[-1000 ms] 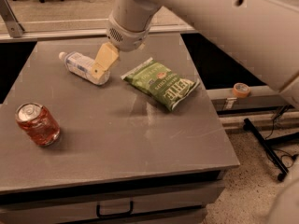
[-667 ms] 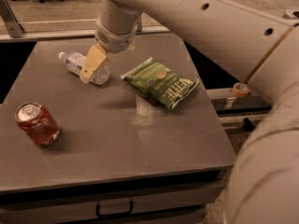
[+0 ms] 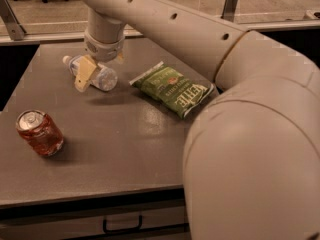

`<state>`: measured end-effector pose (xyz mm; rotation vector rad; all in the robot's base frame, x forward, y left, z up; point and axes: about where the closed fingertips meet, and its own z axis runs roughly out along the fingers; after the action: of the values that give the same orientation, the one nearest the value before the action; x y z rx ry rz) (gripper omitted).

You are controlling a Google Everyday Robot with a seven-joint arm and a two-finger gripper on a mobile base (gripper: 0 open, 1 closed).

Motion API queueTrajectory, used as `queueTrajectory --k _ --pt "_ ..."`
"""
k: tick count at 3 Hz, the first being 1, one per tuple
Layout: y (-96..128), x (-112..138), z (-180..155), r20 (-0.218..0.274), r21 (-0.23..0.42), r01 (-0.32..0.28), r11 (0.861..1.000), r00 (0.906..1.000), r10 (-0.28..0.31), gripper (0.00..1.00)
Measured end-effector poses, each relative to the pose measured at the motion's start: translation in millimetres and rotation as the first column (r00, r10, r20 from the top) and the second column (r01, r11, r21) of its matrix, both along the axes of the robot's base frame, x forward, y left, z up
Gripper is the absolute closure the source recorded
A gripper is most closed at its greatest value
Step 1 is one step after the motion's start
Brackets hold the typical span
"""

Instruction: Pick blue plastic bottle

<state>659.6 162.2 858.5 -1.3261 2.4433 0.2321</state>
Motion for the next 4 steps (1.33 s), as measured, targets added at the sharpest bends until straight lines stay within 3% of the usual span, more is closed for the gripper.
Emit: queueTrajectory --k 2,3,4 --pt "17.9 3.3 -22.1 -0.043 -0.008 -0.035 0.999 0.9985 0.035 0.63" --pt "12.1 -3.3 13.0 0.020 0.024 -0.076 0.997 0.9970 0.075 0.87" --pt "-3.1 -19.6 67.6 0.104 0.027 -0.093 0.995 0.9905 0.090 1.00"
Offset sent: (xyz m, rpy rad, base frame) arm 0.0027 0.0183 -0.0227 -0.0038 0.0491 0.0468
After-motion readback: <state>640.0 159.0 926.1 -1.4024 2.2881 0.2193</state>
